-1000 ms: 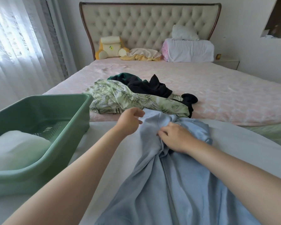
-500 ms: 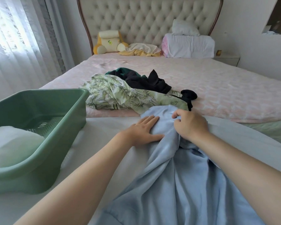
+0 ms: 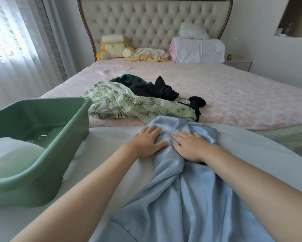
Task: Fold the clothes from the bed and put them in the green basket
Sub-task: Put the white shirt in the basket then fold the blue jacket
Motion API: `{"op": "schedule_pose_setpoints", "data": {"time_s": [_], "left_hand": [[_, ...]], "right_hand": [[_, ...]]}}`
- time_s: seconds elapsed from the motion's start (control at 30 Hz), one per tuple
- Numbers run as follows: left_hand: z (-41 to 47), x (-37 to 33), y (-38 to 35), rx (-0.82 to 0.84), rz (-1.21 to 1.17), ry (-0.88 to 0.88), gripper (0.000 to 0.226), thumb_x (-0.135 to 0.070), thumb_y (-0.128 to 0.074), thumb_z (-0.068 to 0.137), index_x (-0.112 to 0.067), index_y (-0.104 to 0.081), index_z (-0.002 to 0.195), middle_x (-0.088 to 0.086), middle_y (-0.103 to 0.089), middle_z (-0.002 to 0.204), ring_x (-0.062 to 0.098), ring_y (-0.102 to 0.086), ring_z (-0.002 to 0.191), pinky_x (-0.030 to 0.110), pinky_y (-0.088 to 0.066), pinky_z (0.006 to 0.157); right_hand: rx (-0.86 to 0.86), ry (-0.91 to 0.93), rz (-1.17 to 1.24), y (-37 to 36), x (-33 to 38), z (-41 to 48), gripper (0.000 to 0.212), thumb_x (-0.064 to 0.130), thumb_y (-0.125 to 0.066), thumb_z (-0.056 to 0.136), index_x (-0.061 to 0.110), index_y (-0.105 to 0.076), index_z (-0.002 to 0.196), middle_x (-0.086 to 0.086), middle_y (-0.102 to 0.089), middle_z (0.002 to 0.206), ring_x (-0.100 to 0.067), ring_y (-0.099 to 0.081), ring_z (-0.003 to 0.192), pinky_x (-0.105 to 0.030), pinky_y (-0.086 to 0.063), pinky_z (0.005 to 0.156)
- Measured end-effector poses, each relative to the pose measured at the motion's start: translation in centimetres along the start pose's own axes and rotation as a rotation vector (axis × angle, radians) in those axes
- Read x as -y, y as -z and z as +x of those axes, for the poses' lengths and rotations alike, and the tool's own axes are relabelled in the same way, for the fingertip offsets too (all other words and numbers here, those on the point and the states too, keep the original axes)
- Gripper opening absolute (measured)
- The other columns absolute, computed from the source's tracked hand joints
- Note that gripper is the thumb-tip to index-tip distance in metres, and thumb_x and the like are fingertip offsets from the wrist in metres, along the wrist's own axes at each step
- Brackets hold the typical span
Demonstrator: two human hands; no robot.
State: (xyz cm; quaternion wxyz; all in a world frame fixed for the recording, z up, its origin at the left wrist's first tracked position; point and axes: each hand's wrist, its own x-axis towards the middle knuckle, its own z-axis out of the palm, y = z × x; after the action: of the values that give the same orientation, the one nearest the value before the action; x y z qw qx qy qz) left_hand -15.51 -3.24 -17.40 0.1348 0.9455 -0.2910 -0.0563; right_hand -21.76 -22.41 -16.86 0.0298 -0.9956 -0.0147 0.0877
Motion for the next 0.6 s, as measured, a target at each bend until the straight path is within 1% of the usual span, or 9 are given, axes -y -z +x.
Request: {"op": "schedule_pose_setpoints", "data": {"time_s": [0.1, 0.2, 0.27, 0.3, 0.37, 0.4, 0.47, 0.53, 0.6], "left_hand": [[-1.8, -0.6, 1.0, -0.062, -0.011, -0.028, 0.071, -0.058, -0.040, 0.099, -0.026, -0.015, 0.157, -0.005, -0.014, 0.164, 0.021, -0.014, 0.149, 0.044, -0.022, 0.118], [-3.9, -1.2, 2.8, -0.101, -0.007, -0.021, 0.071, -0.047, -0.049, 0.099, -0.019, -0.017, 0.156, 0.006, -0.027, 0.156, 0.027, -0.025, 0.143, 0.044, -0.028, 0.114], [-5.3, -1.7, 3.7, -0.125, -0.017, -0.002, 0.063, -0.041, -0.053, 0.098, -0.016, -0.028, 0.151, 0.008, -0.037, 0.147, 0.027, -0.037, 0.134, 0.042, -0.035, 0.110], [-6.2, -2.0, 4.0, -0.116, -0.042, 0.008, 0.056, -0.039, -0.054, 0.098, -0.016, -0.035, 0.146, 0.008, -0.041, 0.143, 0.025, -0.044, 0.127, 0.039, -0.038, 0.106], [-8.2, -2.9, 4.2, -0.042, -0.059, 0.038, 0.044, -0.039, -0.053, 0.098, -0.017, -0.044, 0.136, 0.005, -0.049, 0.134, 0.020, -0.051, 0.110, 0.035, -0.043, 0.097], [-9.2, -3.4, 4.2, 0.007, -0.039, 0.057, 0.040, -0.040, -0.053, 0.098, -0.018, -0.047, 0.132, 0.004, -0.052, 0.130, 0.019, -0.052, 0.107, 0.035, -0.044, 0.095], [-11.2, -4.3, 4.3, 0.084, 0.009, 0.093, 0.037, -0.041, -0.053, 0.097, -0.018, -0.052, 0.126, 0.003, -0.056, 0.127, 0.022, -0.054, 0.108, 0.036, -0.046, 0.093], [-13.2, -5.0, 4.4, 0.151, 0.028, 0.134, 0.038, -0.043, -0.054, 0.094, -0.016, -0.056, 0.120, 0.003, -0.059, 0.121, 0.024, -0.056, 0.105, 0.036, -0.048, 0.088], [-15.2, -5.4, 4.0, 0.268, 0.060, 0.178, 0.045, -0.051, -0.055, 0.090, -0.013, -0.062, 0.114, 0.005, -0.062, 0.115, 0.026, -0.059, 0.101, 0.034, -0.048, 0.082]], "right_hand": [[-0.119, 0.008, 0.000, 1.1, 0.7, -1.3, 0.055, 0.046, -0.029, 0.105, 0.027, -0.028, 0.157, -0.005, -0.007, 0.169, -0.023, -0.006, 0.155, -0.048, -0.006, 0.123], [-0.182, 0.029, 0.013, 2.2, 2.3, -3.4, 0.052, 0.037, -0.037, 0.104, 0.022, -0.035, 0.154, -0.009, -0.016, 0.166, -0.025, -0.013, 0.153, -0.045, -0.013, 0.121], [-0.168, 0.039, 0.084, 2.5, 3.9, -5.2, 0.051, 0.032, -0.036, 0.104, 0.020, -0.034, 0.154, -0.008, -0.022, 0.164, -0.027, -0.020, 0.150, -0.045, -0.019, 0.120], [-0.161, 0.051, 0.124, 2.5, 4.6, -6.3, 0.052, 0.029, -0.036, 0.103, 0.019, -0.031, 0.154, -0.007, -0.023, 0.163, -0.028, -0.023, 0.149, -0.044, -0.020, 0.120], [-0.153, 0.085, 0.182, 2.0, 5.7, -8.5, 0.052, 0.022, -0.039, 0.100, 0.019, -0.029, 0.151, -0.006, -0.027, 0.159, -0.028, -0.028, 0.145, -0.042, -0.025, 0.116], [-0.160, 0.101, 0.215, 1.7, 6.0, -9.7, 0.048, 0.019, -0.042, 0.096, 0.021, -0.032, 0.143, -0.007, -0.032, 0.152, -0.029, -0.033, 0.139, -0.042, -0.030, 0.112], [-0.171, 0.131, 0.277, 1.4, 6.2, -11.9, 0.032, 0.019, -0.050, 0.088, 0.025, -0.037, 0.117, -0.003, -0.040, 0.129, -0.026, -0.044, 0.120, -0.037, -0.037, 0.095], [-0.192, 0.177, 0.238, 1.2, 6.0, -14.1, 0.022, 0.024, -0.058, 0.082, 0.028, -0.043, 0.097, 0.005, -0.041, 0.105, -0.020, -0.046, 0.101, -0.032, -0.035, 0.081], [-0.161, 0.227, 0.164, 0.4, 5.9, -16.0, 0.013, 0.032, -0.064, 0.078, 0.031, -0.051, 0.082, 0.012, -0.043, 0.089, -0.015, -0.049, 0.089, -0.029, -0.034, 0.077]]}}
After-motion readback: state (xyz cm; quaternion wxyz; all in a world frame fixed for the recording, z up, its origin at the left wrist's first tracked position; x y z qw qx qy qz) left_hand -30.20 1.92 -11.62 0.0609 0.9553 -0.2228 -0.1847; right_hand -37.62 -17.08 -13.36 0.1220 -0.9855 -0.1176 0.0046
